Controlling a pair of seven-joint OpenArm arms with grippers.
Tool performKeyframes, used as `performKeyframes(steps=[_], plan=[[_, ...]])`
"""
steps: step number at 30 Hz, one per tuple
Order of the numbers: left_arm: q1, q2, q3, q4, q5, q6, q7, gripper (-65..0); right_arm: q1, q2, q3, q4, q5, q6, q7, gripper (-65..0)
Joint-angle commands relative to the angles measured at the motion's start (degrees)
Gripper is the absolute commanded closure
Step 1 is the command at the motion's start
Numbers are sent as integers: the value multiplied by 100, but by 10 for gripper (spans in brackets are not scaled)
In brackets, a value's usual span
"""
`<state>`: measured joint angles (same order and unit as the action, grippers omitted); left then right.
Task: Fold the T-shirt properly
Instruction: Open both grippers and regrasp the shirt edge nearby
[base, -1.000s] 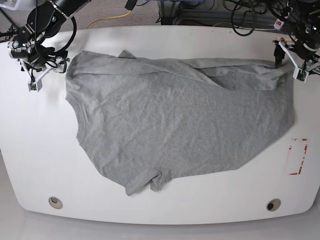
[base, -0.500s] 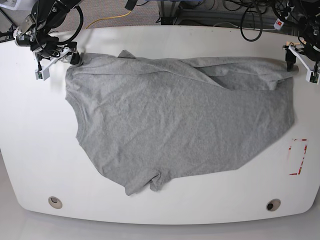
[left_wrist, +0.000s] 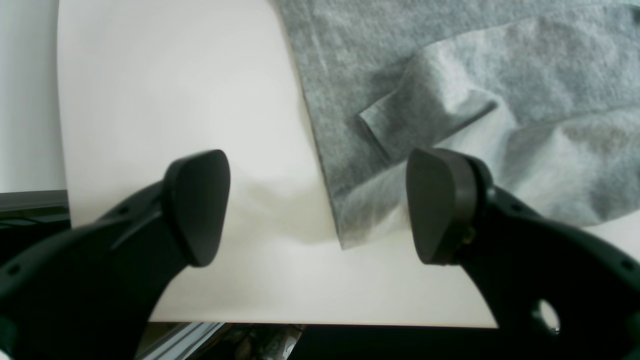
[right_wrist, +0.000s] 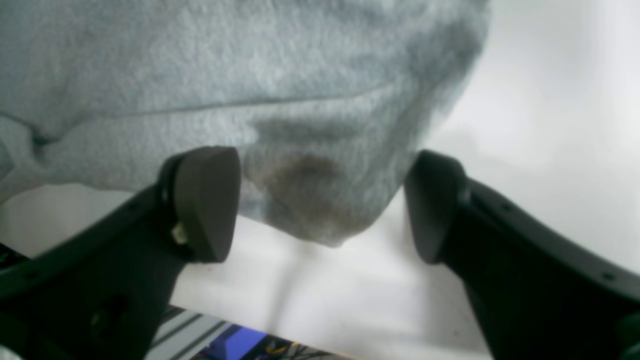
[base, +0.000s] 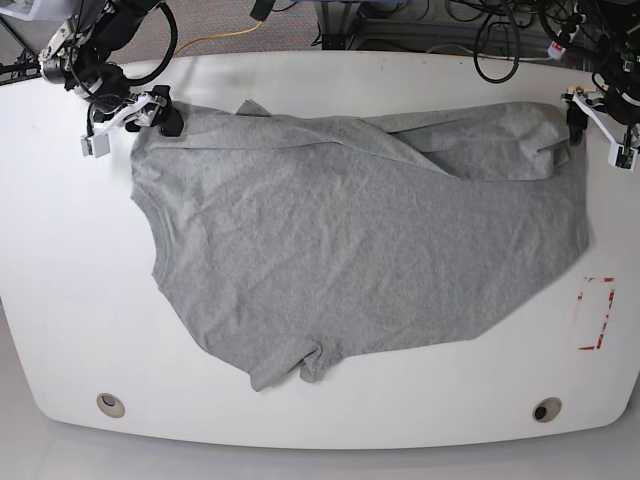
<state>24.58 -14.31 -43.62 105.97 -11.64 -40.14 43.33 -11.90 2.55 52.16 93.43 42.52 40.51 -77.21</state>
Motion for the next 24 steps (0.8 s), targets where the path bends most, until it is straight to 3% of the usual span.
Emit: performKeyframes(steps=[1,9,13,18,21,24], plan=[[-9,-86,-47,88,-45,14,-91,-517,-36,13,10,15,-178,-51,-279,-488],[-27,-86,-47,97,-54,14,-91,-517,-203,-13,19,7,-134,-51,-279,-479],[-62,-86,-47,97,-62,14,-91,-517,-203,-22,1,7,-169,-51,-279,-325],[-361,-77,-21,62,-62,14,-83,-518,-142,-22,-25,7,-169,-51,-279,-78],[-519,-60,23,-70,-54,14,-83,-518,-80,-22,-25,7,-178,-51,-279,-8],[-748,-7,260,-325,-36,14,-83,-518,-71,-22,-25,7,-178,-51,-279,0]])
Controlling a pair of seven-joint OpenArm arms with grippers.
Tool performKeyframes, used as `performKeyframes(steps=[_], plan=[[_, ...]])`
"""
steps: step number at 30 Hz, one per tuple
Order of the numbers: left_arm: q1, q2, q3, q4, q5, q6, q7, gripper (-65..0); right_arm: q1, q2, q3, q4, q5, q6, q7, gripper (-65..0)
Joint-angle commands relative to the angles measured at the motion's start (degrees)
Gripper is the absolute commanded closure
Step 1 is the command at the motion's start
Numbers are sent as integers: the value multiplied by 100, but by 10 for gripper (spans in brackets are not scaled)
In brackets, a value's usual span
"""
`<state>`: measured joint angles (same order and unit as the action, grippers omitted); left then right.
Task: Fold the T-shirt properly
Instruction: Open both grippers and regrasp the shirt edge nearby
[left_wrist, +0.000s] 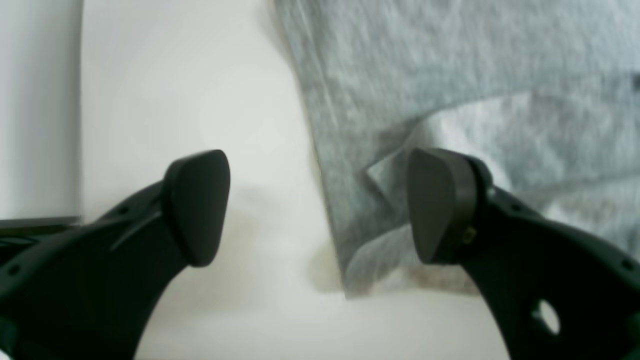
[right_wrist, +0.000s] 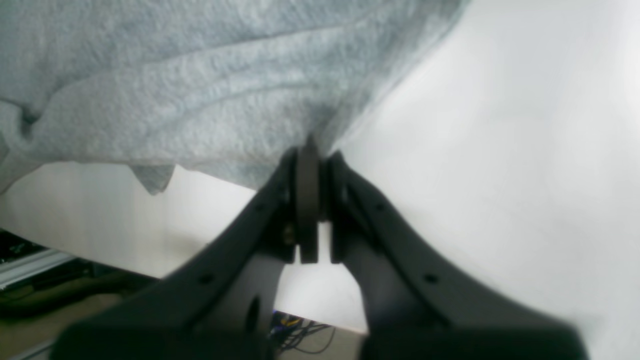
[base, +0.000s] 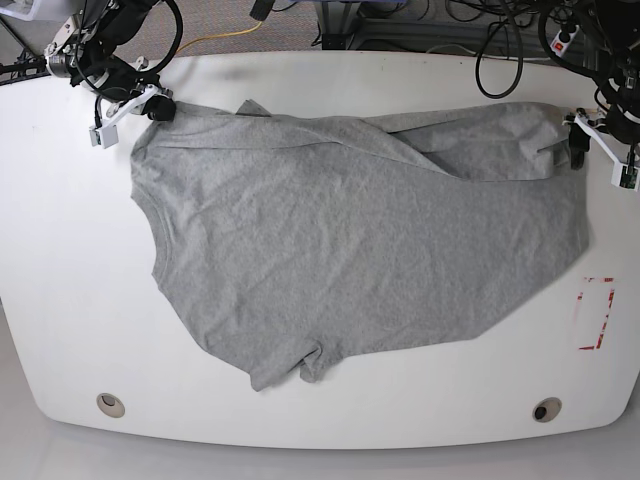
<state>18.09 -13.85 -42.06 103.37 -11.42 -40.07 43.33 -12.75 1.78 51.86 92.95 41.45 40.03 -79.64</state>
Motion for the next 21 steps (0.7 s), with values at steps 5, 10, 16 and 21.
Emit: performKeyframes(steps=[5,10,16,21], plan=[[-275,-70,501,-504,-58,7,58,-521,14,55,6,55,-70,-3,-36,0],[-582,-79,685,-680,-49,7,726,-521,5,55,6,55,-70,-3,-36,0],[-565,-79,721,-812,-49,7,797,-519,-21,55,6,55,-70,-3,-36,0],[-556,-79,721,-830,-40,7,797,-504,-30,55,6,55,-70,-3,-36,0]])
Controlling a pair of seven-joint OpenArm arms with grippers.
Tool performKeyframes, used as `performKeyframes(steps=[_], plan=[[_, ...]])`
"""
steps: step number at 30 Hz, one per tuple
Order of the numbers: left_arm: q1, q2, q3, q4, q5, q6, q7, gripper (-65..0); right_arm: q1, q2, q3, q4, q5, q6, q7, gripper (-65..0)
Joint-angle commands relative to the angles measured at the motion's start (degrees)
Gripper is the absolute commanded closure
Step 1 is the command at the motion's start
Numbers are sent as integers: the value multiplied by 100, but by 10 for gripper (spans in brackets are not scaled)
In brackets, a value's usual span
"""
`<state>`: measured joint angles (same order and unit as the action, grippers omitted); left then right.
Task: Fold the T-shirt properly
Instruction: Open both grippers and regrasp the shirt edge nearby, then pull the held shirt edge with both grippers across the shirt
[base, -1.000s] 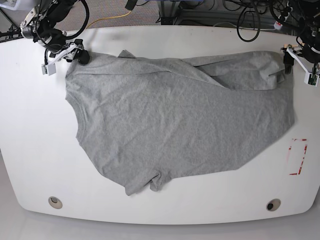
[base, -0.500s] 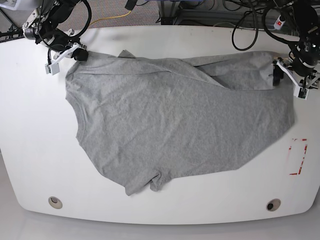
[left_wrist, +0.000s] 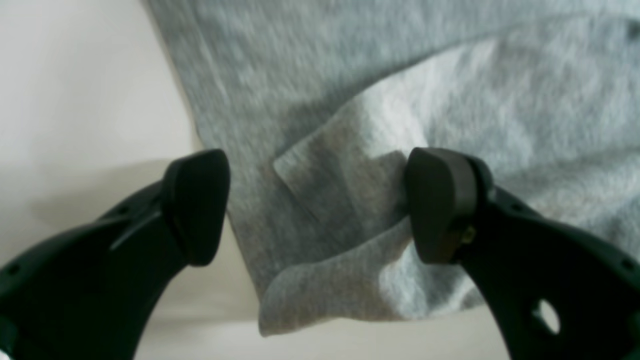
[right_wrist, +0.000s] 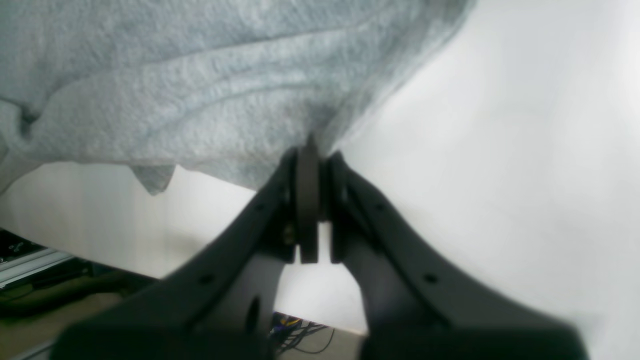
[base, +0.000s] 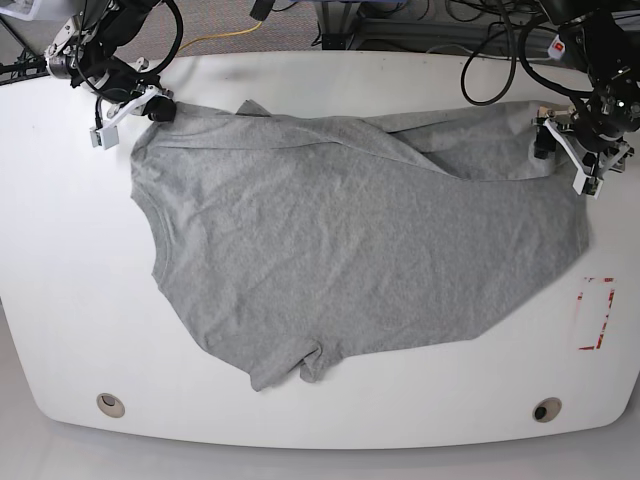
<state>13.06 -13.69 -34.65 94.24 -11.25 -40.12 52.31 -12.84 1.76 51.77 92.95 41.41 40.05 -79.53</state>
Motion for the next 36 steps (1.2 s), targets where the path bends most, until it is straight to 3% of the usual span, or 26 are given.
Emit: performKeyframes(steps=[1,8,13,15,24,36], plan=[[-53,-94,-20,84,-58,12,-93,-479,-21,57,14,55,-66,-5,-47,0],[-53,-367,542,-65,-58,12,-93,-303,23,57,14,55,-66,-5,-47,0],[-62,-376,551,-74,-58,12,-93,-63,31,57,14,55,-66,-5,-47,0],[-62,-385,560,-74,-58,12,-93,0,31,57,14,55,-66,-5,-47,0],[-71,-385,525,-13,-75,12,-93,0,110,66,14,72,-66,-5,-47,0],[-62,-147,243,1420,-67,12,-111,0,348,119,32,442,-22,-5,-47,0]])
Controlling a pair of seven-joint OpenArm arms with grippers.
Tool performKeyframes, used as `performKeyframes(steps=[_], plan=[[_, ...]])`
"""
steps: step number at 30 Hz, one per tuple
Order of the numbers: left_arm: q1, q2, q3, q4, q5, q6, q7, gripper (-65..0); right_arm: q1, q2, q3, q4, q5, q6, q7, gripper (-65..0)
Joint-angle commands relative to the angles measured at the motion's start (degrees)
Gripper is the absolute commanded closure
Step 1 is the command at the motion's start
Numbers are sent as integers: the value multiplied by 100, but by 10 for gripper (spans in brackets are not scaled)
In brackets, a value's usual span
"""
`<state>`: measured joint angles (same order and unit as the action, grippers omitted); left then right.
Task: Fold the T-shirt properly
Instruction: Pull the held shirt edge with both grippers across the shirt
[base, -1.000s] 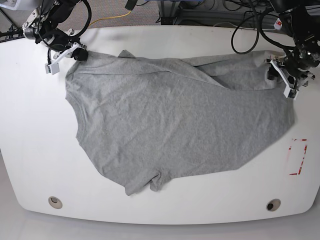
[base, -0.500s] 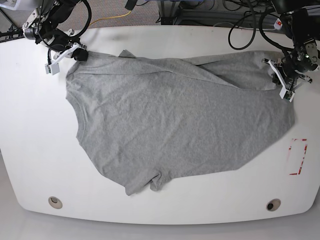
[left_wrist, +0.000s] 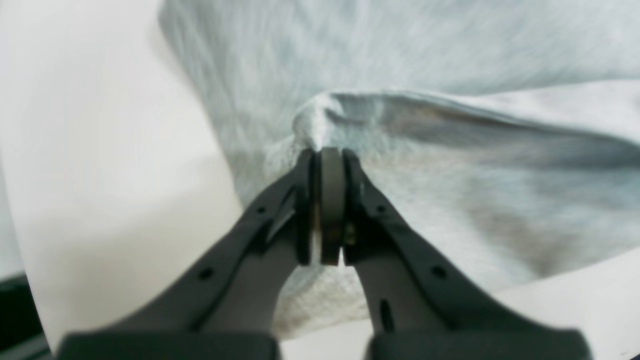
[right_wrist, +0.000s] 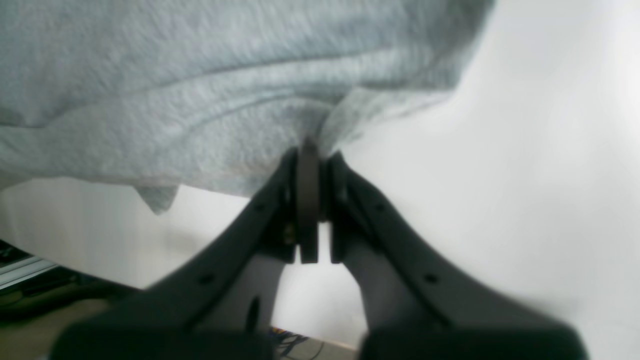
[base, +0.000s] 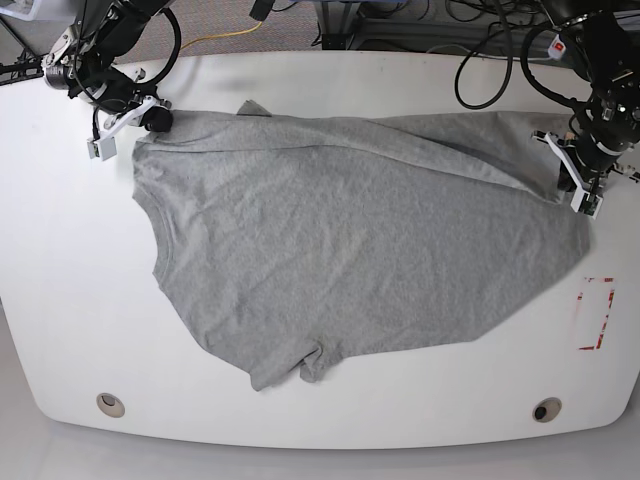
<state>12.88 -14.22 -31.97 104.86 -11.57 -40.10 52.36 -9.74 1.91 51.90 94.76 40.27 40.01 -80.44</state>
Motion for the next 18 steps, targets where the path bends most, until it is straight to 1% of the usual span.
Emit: performKeyframes(steps=[1,7,13,16,18], plan=[[-45,-95,-17,437,-34,10,-115,0,37,121,19,348,92,-1,44,0],[-80,-95,-34,666,-34,10,-115,0,117,200,1,990,92,-1,44,0],[-273,-103,-34,675,-34,10,-115,0,424,437,-8,1016,92,-1,44,0],[-405,-103,-43,675,-34,10,-115,0,591,464,-34,1016,92,-1,44,0],[-510,-103,-43,675,-34,10,-115,0,679,472,-166,1016,74,-1,44,0]])
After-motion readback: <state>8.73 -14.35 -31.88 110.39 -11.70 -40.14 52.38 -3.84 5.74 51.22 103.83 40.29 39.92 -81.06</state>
